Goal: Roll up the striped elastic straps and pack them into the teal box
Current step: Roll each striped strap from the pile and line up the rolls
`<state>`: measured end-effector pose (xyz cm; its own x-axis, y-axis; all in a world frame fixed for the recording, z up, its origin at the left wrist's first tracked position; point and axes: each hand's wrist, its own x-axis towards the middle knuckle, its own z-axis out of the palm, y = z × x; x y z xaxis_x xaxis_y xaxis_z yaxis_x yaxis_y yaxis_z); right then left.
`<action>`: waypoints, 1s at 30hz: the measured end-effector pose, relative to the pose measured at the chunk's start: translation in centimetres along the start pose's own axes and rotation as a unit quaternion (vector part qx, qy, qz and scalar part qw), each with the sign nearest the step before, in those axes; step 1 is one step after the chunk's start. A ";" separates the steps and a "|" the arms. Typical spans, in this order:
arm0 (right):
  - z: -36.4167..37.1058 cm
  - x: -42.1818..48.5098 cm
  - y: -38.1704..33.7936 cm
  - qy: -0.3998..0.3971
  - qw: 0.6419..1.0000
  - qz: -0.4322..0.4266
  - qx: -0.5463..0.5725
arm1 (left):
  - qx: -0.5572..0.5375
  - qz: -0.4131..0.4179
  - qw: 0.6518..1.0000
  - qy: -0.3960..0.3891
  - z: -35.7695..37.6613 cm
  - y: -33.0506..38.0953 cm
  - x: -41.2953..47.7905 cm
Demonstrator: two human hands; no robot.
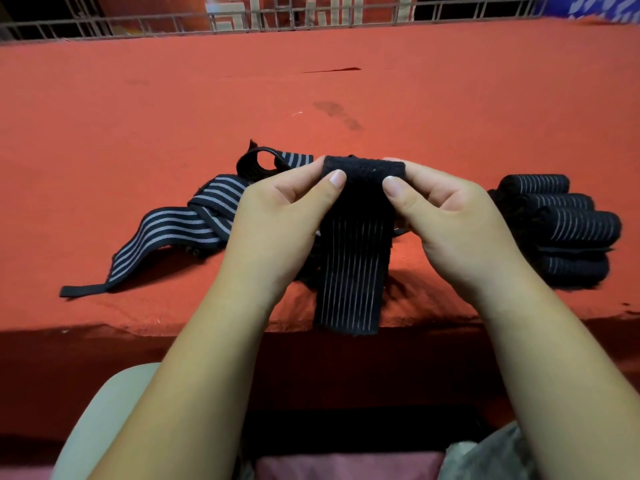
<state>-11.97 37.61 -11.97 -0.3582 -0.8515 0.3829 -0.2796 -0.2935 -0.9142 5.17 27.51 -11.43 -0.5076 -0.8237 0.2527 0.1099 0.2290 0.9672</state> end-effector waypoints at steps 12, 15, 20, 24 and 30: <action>0.0 0.4 0.9 0.020 1.000 0.009 0.018 | 0.018 -0.015 0.998 0.059 -0.3 -0.1 0.2; 0.0 0.3 1.0 0.006 1.000 0.012 0.020 | 0.003 -0.018 0.998 0.063 -0.3 -0.4 0.2; -0.3 0.4 1.2 -0.019 1.000 0.004 -0.001 | -0.040 -0.031 0.997 0.063 0.2 -0.2 0.0; -0.6 0.5 1.5 -0.008 1.000 0.001 0.012 | -0.070 -0.047 0.995 0.044 0.1 -0.1 0.1; -0.4 0.7 1.6 0.003 0.999 -0.002 0.045 | -0.067 -0.057 0.996 0.029 -0.7 -0.1 0.4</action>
<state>-13.01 36.73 -13.07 -0.3630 -0.8474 0.3876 -0.1997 -0.3356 -0.9206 5.52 26.80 -11.38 -0.4729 -0.8702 0.1383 0.1695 0.0642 0.9834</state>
